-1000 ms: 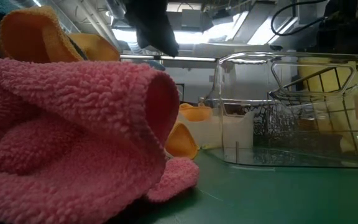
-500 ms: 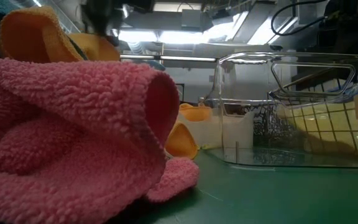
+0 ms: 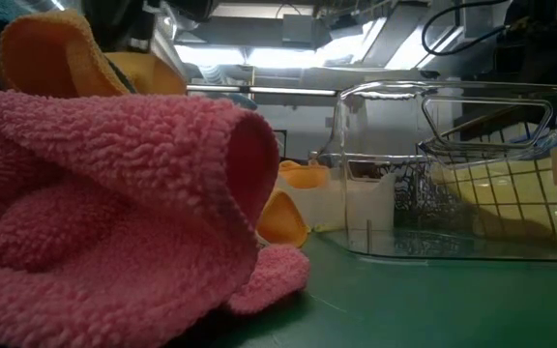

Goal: Sort microfiber towel by color & place in baskets
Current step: Put the orange towel into the white bin

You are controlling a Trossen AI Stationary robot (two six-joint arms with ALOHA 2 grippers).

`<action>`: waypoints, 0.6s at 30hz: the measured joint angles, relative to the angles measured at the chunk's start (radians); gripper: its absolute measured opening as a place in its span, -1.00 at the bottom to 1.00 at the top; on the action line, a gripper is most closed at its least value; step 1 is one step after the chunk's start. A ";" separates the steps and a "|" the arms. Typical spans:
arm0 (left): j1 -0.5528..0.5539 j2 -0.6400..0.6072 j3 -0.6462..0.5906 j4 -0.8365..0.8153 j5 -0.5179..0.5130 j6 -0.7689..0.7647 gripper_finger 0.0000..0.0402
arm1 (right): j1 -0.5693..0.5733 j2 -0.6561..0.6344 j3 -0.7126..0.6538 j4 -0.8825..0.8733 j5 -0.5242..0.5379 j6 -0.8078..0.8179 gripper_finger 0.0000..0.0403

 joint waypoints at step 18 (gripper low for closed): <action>-0.042 0.000 0.000 -0.001 -0.186 0.004 -0.52 | 0.000 0.000 0.000 0.000 0.010 0.000 0.05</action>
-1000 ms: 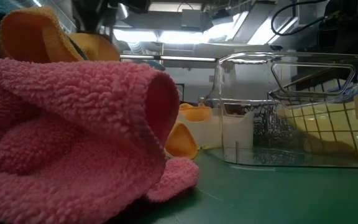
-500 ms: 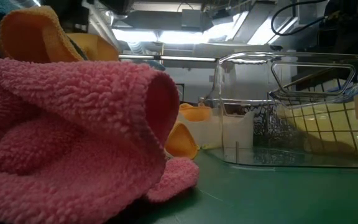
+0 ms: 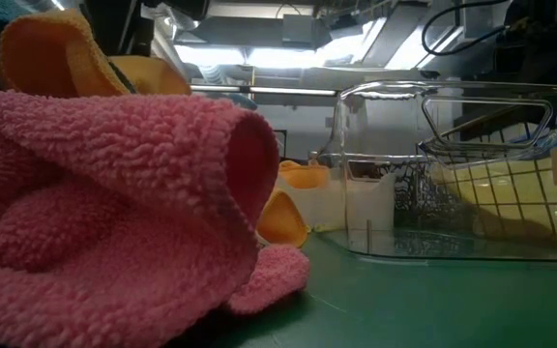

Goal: Sort microfiber towel by color & place in baskets
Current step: Put the orange towel into the white bin

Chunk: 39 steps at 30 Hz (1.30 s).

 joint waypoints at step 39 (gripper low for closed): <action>0.099 0.000 0.208 0.170 -0.207 0.285 -1.00 | 0.000 0.000 0.000 0.228 0.058 -0.003 0.05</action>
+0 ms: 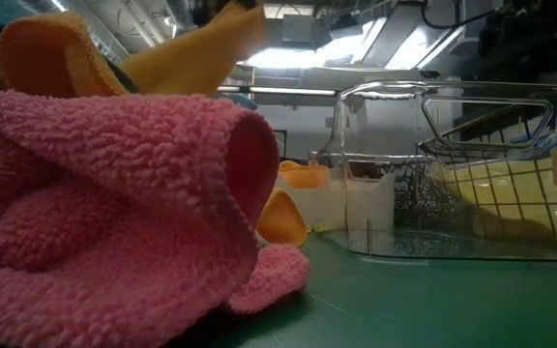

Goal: Sort microfiber towel by color & place in baskets
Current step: Put the orange towel into the white bin

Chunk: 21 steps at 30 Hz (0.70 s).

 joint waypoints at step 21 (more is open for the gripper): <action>0.195 0.000 0.198 0.507 -0.019 0.452 -1.00 | 0.000 0.000 0.000 -0.002 0.018 -0.007 0.05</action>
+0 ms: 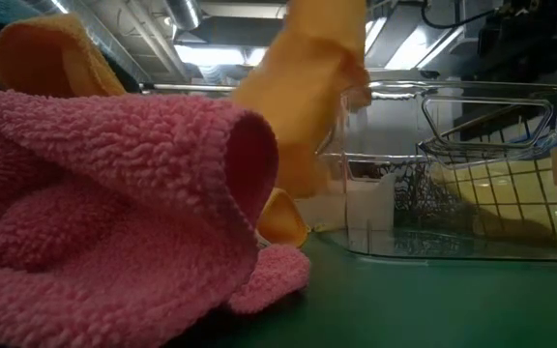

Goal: Sort microfiber towel by color & place in baskets
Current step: Put the orange towel into the white bin

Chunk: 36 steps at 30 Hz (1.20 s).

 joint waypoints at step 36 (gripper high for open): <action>0.194 0.082 -0.006 0.347 0.017 0.086 -1.00 | 0.001 0.000 0.000 -0.003 0.053 -0.002 0.05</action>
